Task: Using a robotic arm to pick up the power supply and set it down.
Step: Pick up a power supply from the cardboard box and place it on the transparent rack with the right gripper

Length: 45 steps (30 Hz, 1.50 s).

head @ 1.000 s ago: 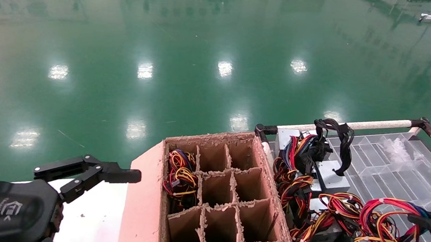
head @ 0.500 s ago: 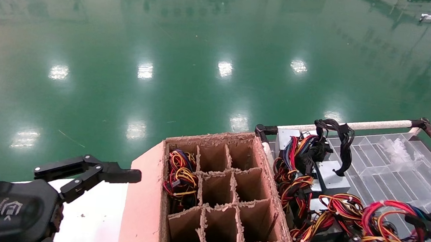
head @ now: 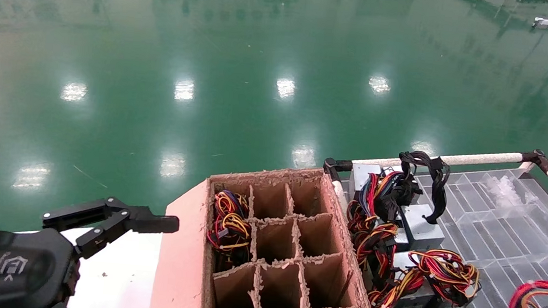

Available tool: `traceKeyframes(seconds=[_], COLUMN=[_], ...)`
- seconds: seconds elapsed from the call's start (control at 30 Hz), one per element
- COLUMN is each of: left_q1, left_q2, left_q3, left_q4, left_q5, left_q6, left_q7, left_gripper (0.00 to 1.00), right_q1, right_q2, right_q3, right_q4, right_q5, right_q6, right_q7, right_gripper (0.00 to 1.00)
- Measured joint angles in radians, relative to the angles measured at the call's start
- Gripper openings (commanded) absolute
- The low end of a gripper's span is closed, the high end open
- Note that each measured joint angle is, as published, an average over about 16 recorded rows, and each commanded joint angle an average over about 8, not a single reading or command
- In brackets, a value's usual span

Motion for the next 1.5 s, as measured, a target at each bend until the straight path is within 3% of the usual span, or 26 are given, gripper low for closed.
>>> traceKeyframes(seconds=[0.53, 0.93, 1.5], left_q1=[0.000, 0.000, 0.000], left_q2=[0.000, 0.000, 0.000], left_q3=[0.000, 0.001, 0.001], left_q4=[0.000, 0.000, 0.000], left_q5=[0.000, 0.000, -0.001], left_q6=[0.000, 0.000, 0.000], left_q7=[0.000, 0.000, 0.001], left_gripper=[1.00, 1.00, 1.00], right_q1=[-0.015, -0.055, -0.233], right_q2=[0.046, 0.058, 0.107], right_q3=[-0.005, -0.010, -0.019], right_q4=[-0.045, -0.014, 0.069], right_q5=[0.024, 0.066, 0.252], right_q6=[0.000, -0.007, -0.013], right_q7=[-0.009, -0.010, -0.028], right_gripper=[0.00, 0.00, 0.00])
